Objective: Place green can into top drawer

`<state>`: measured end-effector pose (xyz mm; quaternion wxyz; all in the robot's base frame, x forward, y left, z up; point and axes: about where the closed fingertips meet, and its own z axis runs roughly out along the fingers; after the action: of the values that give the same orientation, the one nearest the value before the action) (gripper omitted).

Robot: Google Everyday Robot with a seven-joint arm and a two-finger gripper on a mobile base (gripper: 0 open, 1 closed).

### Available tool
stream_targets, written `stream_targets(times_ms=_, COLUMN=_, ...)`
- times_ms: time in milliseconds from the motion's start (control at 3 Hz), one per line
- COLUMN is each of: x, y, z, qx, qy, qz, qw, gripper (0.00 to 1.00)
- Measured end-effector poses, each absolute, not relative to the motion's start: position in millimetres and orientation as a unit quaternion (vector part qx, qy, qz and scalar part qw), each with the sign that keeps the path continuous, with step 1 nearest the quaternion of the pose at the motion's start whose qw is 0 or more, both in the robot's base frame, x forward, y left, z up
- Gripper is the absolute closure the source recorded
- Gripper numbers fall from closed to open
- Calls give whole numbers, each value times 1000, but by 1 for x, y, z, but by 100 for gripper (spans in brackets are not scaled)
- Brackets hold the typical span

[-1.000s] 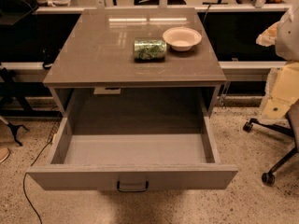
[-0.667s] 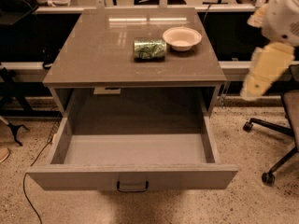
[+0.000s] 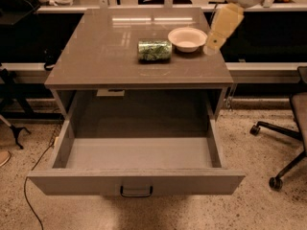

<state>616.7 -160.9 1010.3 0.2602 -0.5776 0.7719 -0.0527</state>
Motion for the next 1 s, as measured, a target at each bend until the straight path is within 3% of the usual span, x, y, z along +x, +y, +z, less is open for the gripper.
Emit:
stream_targets(times_ms=333, x=680, y=-116, z=990, qx=-590, qy=763, qz=-11, qw=266, gripper=0)
stream_targets(times_ms=1000, x=704, y=-92, z=968, qx=-593, qy=761, qz=-10, qw=264, gripper=0)
